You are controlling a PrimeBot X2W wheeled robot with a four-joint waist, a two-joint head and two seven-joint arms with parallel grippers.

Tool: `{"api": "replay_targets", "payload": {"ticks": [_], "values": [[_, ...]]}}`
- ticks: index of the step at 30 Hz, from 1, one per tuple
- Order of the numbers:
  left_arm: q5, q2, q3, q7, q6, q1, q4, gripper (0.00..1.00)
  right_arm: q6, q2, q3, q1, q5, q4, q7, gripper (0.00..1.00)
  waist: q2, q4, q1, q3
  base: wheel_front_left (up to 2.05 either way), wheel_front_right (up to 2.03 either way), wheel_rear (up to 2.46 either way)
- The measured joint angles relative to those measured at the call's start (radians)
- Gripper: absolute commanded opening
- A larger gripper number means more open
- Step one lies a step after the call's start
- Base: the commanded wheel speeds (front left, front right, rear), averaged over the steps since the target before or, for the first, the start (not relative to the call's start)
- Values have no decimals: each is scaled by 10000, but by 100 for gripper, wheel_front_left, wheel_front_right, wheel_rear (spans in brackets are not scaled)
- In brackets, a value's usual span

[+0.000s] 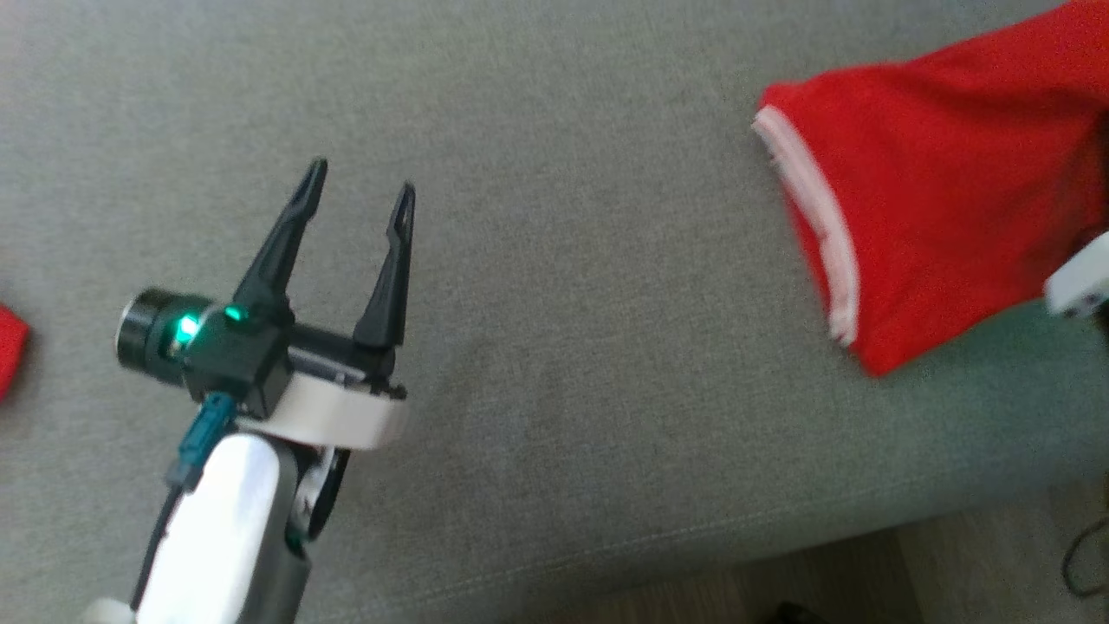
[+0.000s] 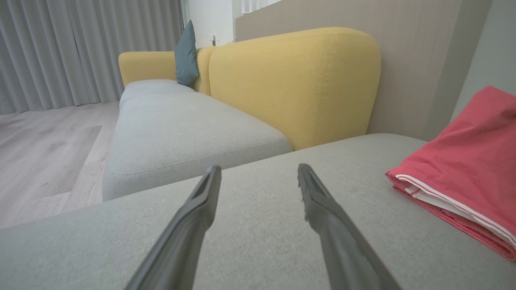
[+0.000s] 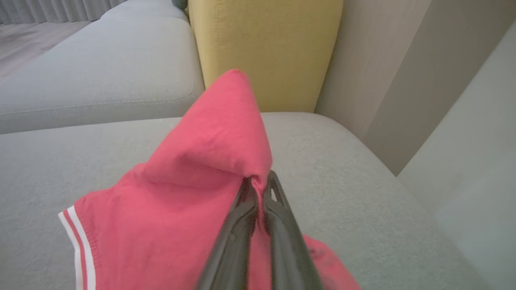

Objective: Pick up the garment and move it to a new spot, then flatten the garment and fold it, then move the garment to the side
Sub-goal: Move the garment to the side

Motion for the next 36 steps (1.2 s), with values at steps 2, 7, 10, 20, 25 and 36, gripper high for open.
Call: {"api": "replay_targets", "payload": {"ticks": [2, 7, 10, 20, 25, 36], "values": [[59, 31, -42, 2, -79, -255, -63, 100, 0, 4, -311, -192, 0, -46, 4, 0, 0, -59, -1, 240, 0, 0, 0], [163, 71, -249, 59, -167, -640, -234, 100, 0, 17, -888, -395, -2, -130, -4, 0, 0, -177, -1, 721, 0, 0, 0], [198, 77, -282, 88, -199, -879, -314, 100, 0, 21, -1266, -623, -17, -96, -127, 0, 0, -255, 0, 1088, 0, 0, 0], [253, 102, -445, 82, -343, -1658, -336, 100, 0, -59, -2161, -1576, -351, 748, -865, 0, 0, -329, 0, 2202, 0, 0, 0], [251, 81, -546, 67, -435, -1891, -224, 100, 0, -213, -2328, -1912, -736, 1344, -1342, 4, 0, -272, 0, 2594, 0, 0, 0], [134, 6, -541, -88, -424, -1959, 320, 100, 0, 552, -2660, -1398, -1262, 1739, -2127, 100, 0, -17, -2, 2225, 0, 0, 0]]}}
